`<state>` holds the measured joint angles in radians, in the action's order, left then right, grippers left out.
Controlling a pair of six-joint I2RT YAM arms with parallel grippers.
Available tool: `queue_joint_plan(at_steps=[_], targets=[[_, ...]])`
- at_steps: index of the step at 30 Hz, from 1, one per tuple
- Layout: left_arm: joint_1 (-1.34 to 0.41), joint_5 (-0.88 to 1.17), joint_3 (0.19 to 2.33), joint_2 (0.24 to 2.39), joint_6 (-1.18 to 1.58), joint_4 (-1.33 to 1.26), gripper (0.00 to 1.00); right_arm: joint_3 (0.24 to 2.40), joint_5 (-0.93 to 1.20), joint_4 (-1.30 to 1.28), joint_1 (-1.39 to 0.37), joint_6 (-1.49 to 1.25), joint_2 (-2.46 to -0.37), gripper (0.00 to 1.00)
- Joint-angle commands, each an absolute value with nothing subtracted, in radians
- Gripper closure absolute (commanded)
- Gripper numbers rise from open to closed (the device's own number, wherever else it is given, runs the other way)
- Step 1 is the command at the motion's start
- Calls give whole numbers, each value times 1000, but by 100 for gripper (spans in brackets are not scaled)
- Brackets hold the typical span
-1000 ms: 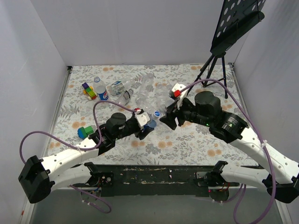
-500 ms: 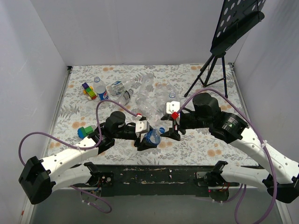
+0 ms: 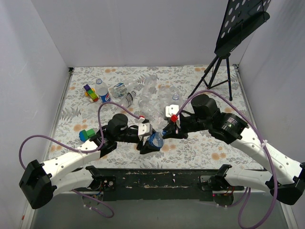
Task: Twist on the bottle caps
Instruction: Screw the bottle cap onto the plastic bottle.
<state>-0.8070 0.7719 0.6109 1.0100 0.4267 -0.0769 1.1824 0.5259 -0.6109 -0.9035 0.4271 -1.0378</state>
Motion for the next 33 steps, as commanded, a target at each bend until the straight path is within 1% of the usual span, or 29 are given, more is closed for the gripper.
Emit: queue_joint_plan(at_steps=[1, 2, 6, 11, 13, 15, 19, 21, 23, 27, 29, 30, 32, 33], targets=[[-804, 573, 637, 1000, 416, -109, 100, 1230, 424, -594, -904, 335, -1072, 96], [-807, 489, 635, 999, 411, -110, 100, 1230, 376, -582, -904, 289, -1081, 99], [-848, 194, 614, 983, 367, -126, 100, 1221, 207, -519, -903, 134, -1132, 99], [-995, -189, 565, 976, 249, -181, 100, 1204, -42, -472, -904, -112, -1181, 99], [-1043, -346, 549, 991, 218, -222, 100, 1201, -95, -469, -904, -175, -1192, 99], [-1069, -461, 542, 1009, 201, -261, 100, 1192, -133, -456, -904, -224, -1195, 99], [-1101, -587, 535, 1052, 161, -304, 100, 1183, -120, -436, -904, -253, -1189, 99], [-1103, -571, 538, 1051, 187, -298, 100, 1180, -106, -425, -904, -247, -1174, 99], [-1101, -508, 546, 1040, 228, -267, 100, 1181, -94, -414, -904, -229, -1151, 99], [-1085, -384, 557, 1026, 305, -236, 100, 1189, -58, -405, -902, -189, -1091, 56], [-1066, -330, 564, 1017, 339, -229, 100, 1190, -64, -399, -903, -186, -1065, 44], [-1055, -304, 566, 1012, 354, -227, 100, 1189, -63, -396, -902, -186, -1055, 40], [-1031, -247, 568, 999, 383, -227, 100, 1184, -52, -387, -903, -183, -1042, 35], [-1019, -221, 568, 991, 396, -229, 100, 1181, -42, -385, -902, -183, -1040, 34]])
